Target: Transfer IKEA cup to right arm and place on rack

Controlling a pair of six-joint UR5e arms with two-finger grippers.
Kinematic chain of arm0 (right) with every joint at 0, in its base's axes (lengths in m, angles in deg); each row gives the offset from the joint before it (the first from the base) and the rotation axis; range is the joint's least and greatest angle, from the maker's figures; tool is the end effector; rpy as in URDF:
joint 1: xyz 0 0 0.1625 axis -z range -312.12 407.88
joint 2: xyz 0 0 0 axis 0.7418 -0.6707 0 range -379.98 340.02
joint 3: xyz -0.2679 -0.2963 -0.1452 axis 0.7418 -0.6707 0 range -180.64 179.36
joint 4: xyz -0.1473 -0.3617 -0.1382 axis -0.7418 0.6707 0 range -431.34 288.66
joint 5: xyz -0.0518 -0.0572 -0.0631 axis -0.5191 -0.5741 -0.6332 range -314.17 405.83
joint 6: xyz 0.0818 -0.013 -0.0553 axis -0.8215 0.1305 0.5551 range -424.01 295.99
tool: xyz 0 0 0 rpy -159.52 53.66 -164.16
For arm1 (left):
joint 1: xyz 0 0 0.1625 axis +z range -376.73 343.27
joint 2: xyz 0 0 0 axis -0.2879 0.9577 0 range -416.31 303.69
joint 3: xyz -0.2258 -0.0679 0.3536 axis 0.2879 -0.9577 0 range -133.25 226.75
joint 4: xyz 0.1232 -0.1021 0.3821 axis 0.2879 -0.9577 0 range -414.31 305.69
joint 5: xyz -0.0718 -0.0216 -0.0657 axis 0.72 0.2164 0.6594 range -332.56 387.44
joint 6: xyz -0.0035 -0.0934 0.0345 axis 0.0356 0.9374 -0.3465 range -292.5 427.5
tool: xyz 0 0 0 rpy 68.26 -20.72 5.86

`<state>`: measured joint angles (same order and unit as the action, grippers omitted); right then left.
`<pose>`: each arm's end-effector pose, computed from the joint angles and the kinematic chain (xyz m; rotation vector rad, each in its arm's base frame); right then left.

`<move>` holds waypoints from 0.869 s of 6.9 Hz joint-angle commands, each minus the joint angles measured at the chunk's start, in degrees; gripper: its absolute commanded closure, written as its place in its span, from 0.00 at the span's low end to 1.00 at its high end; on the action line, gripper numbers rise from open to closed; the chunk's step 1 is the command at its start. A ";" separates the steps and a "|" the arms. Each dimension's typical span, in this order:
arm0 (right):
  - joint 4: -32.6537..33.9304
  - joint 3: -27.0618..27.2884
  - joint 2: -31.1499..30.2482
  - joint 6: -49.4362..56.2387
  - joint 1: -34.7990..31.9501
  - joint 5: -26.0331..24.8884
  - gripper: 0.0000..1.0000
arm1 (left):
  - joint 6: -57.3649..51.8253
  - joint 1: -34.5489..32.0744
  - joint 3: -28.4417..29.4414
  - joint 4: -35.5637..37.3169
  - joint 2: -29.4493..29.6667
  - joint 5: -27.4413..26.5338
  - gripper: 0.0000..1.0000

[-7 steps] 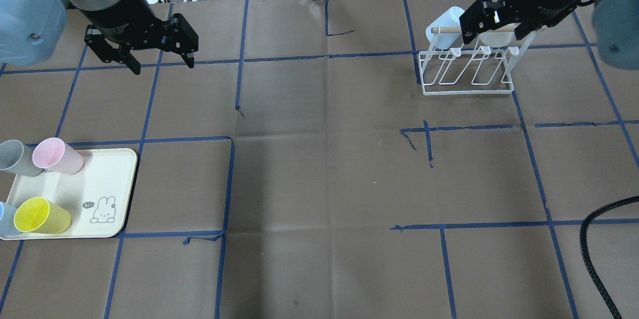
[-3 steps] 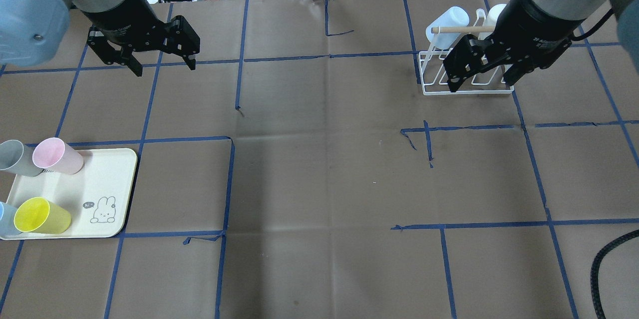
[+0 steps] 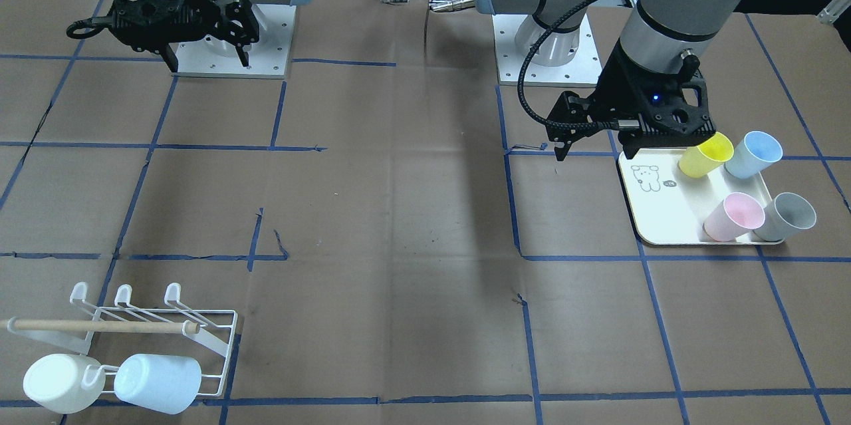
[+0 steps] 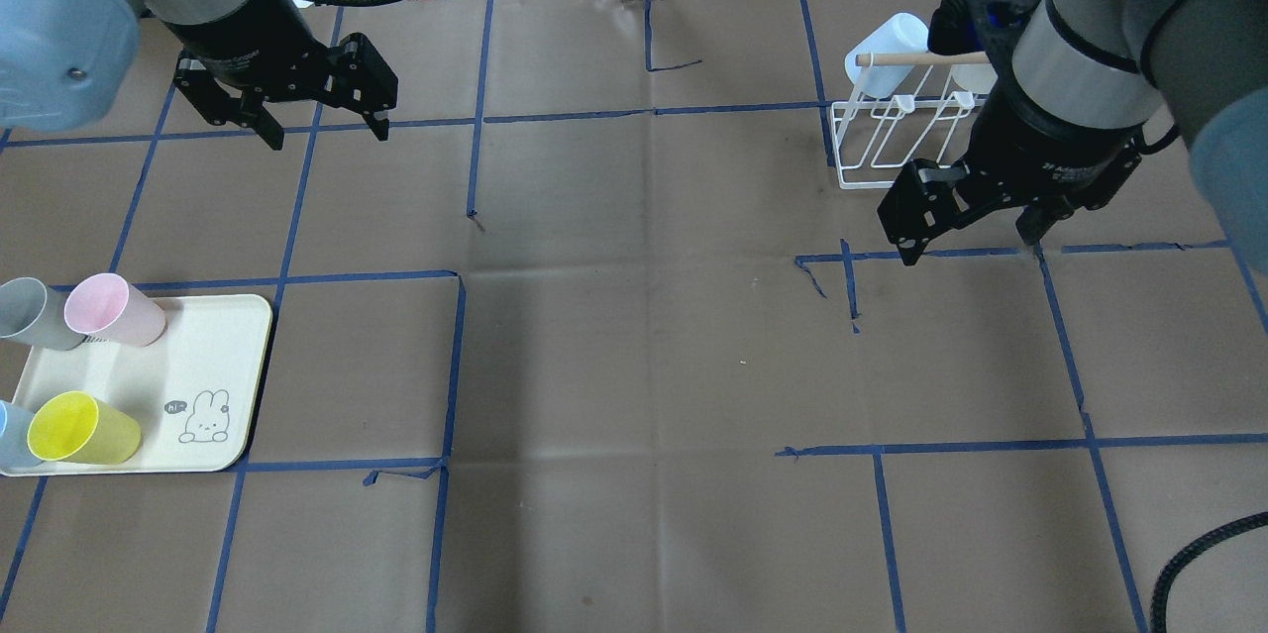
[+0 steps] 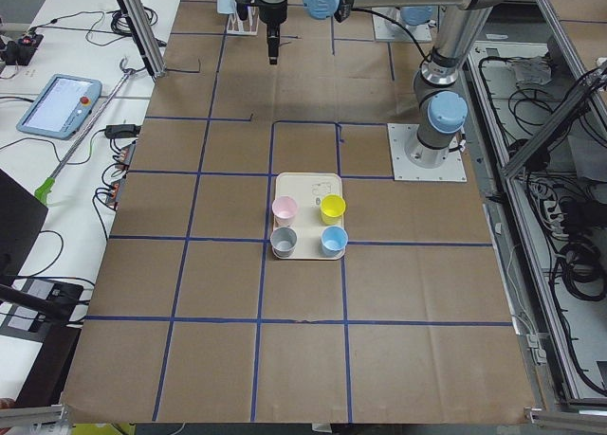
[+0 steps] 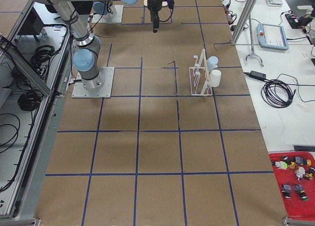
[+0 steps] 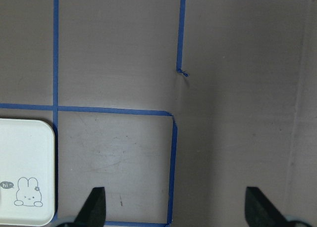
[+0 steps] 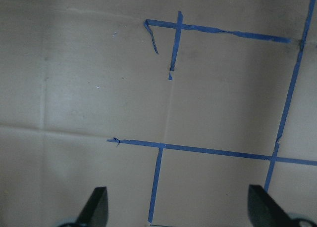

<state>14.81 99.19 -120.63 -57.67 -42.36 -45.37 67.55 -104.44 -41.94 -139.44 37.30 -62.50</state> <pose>0.1329 -0.4073 0.4811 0.1800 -3.1172 -0.0842 -0.1124 -0.5276 0.4759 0.0643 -3.1400 0.0707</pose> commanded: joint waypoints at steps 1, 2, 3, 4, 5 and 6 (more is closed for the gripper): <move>1.38 1.42 -0.25 -2.91 -0.81 -1.53 0.00 | -1.88 0.00 0.00 0.05 0.00 0.03 0.00; 1.74 1.42 -0.08 -3.17 -1.08 -0.74 0.00 | -1.89 0.00 0.00 0.05 0.00 0.03 0.00; 2.53 1.25 0.53 -3.17 -1.08 1.35 0.00 | -1.89 0.00 0.09 0.05 0.00 0.03 0.00; 6.02 1.42 0.89 -3.17 -1.08 1.98 0.00 | -1.89 0.00 0.00 0.05 0.00 0.03 0.00; 6.14 1.42 1.06 -3.08 -1.08 1.99 0.00 | -1.89 0.00 0.00 0.05 0.00 0.03 0.00; 6.23 1.33 1.07 -3.00 -1.17 1.90 0.00 | -1.89 0.00 0.00 0.05 0.00 0.11 0.00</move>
<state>20.51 100.57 -119.68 -60.76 -43.46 -43.55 65.66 -104.45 -41.92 -139.39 37.30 -62.45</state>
